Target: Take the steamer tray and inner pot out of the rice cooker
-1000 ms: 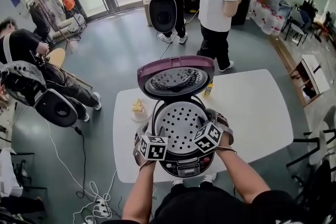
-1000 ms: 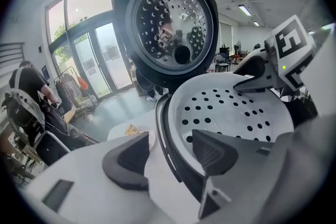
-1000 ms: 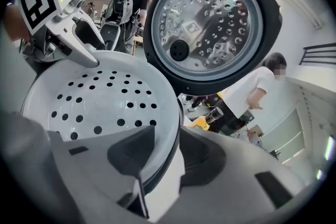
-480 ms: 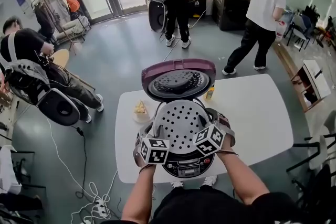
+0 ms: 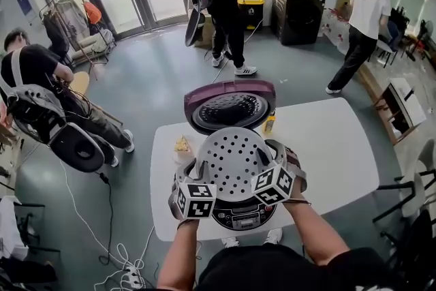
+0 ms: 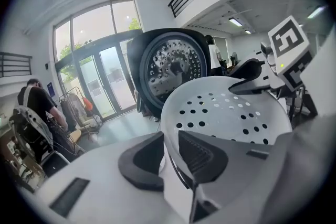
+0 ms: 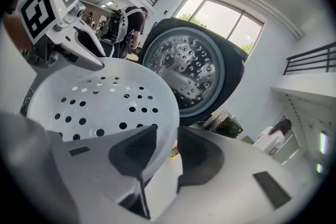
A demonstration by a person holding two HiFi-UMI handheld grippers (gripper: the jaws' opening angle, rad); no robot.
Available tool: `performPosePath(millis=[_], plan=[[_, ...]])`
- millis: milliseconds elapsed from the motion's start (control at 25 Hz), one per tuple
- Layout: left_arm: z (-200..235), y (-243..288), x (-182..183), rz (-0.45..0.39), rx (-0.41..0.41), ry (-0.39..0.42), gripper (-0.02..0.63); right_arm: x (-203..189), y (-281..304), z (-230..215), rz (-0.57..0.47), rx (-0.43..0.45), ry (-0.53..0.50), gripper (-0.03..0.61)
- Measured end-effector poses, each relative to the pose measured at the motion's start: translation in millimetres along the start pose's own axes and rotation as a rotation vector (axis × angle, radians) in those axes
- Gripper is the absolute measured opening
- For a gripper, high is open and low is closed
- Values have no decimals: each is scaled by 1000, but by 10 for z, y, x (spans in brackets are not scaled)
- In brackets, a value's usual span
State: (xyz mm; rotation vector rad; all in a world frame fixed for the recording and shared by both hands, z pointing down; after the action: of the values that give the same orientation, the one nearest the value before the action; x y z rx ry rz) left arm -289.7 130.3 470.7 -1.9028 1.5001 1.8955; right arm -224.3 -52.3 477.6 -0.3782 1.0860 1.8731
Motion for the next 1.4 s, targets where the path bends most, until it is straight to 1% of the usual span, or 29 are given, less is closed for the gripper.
performPosePath(millis=[200,440,560,680,920,1240,1400], plan=[[20,-93,106,-32,-29,16,91,92,-161,-76,-7,-44,28,115],[-14,-170,286,-62,-48,41,89,108,-275,-201,-13,-67,51,110],[-121,-178,367,-62,-50,24,87,40,-319,-313,-22,-58,62,107],[-264,-186,489,-71,-32,3,81,-49,-369,-477,-46,-54,64,104],[-810,-114,766,-69,14,-3,78,-457,-500,-902,-88,-37,63,104],[-1462,29,1029,-62,44,-15,80,-991,-520,-1368,-99,-29,17,104],[-1841,224,1253,-52,44,-16,81,-1314,-476,-1724,-96,-20,16,104]])
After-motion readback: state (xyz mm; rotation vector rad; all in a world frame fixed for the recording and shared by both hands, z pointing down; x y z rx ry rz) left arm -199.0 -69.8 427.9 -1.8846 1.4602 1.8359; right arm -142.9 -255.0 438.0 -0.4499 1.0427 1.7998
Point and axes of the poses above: the fingertips, and each gripper's own axes: y forward along the fingers, z to its left, x out of its top, the point moved 2 cm from there along -y, backward along the fingers, and after that the axes turned 3 degrees about -y, right-handed, at the moved point
